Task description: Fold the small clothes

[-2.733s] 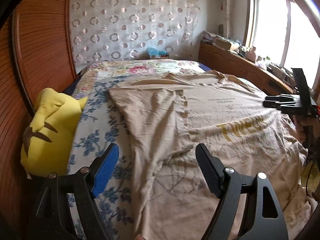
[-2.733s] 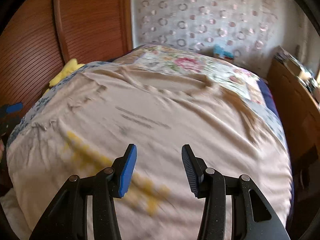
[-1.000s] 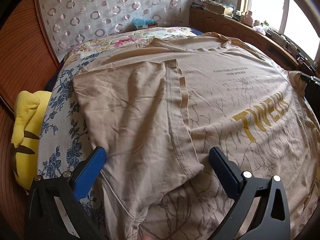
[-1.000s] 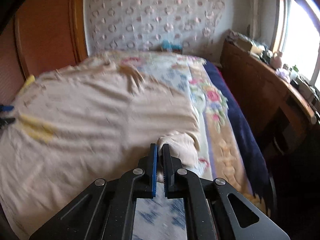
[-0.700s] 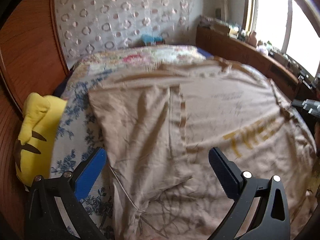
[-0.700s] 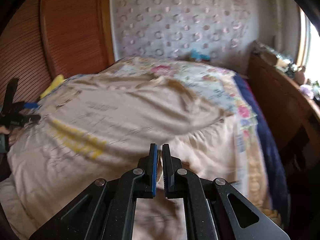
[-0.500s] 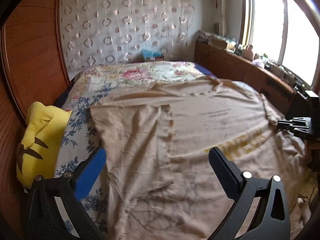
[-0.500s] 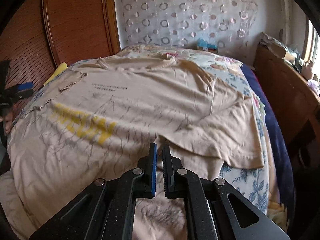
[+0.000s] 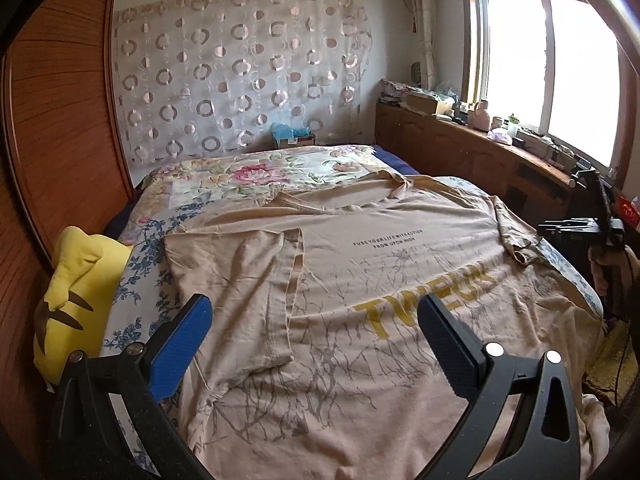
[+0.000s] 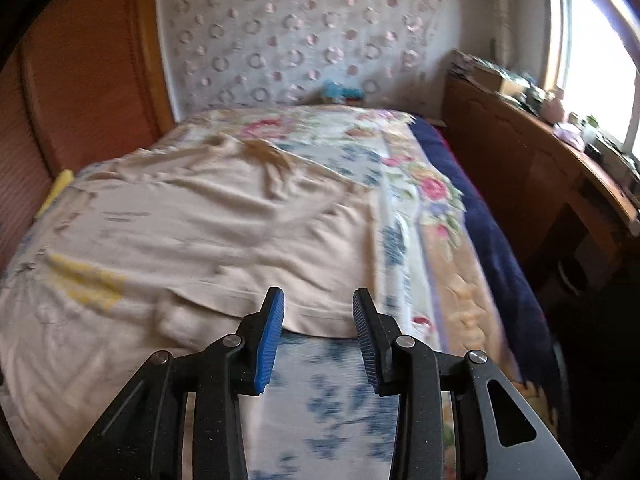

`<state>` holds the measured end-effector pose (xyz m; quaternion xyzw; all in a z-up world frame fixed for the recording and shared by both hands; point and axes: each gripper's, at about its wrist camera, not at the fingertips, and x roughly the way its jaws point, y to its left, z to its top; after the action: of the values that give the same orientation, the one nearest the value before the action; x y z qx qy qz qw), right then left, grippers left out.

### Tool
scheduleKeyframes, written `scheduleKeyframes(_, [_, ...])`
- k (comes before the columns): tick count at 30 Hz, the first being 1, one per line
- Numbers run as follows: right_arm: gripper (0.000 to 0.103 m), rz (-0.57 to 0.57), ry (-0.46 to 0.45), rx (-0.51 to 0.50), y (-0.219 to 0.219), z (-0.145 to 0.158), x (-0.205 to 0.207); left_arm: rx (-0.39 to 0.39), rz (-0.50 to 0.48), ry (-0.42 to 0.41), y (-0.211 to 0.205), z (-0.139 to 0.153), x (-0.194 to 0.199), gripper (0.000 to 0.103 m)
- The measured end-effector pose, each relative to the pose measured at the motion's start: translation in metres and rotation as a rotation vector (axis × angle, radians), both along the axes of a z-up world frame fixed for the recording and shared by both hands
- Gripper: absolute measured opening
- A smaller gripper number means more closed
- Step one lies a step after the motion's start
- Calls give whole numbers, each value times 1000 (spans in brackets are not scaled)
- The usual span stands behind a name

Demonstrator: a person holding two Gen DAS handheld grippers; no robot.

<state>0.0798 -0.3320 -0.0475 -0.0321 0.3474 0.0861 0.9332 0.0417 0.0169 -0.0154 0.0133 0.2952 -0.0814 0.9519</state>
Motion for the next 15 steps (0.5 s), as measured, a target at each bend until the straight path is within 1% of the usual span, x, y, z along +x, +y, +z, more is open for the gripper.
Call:
scheduleKeyframes(2, [37, -24, 30, -1, -7, -8, 7, -3, -4, 0, -2, -1, -2, 103])
scheduleKeyframes(6, [37, -44, 77, -15, -6, -16, 19, -14, -11, 9, -4, -3, -3, 103])
scheduleKeyframes(10, [37, -34, 77, -20, 2, -13, 23, -7, -11, 18, -6, -6, -2, 103])
scheduleKeyframes(14, [4, 24, 80, -17, -3, -13, 37, -7, -5, 17, -7, -6, -3, 103])
scheduleKeyframes(15, [4, 39, 84, -15, -1, -11, 37, -9, -4, 16, -6, -6, -4, 103])
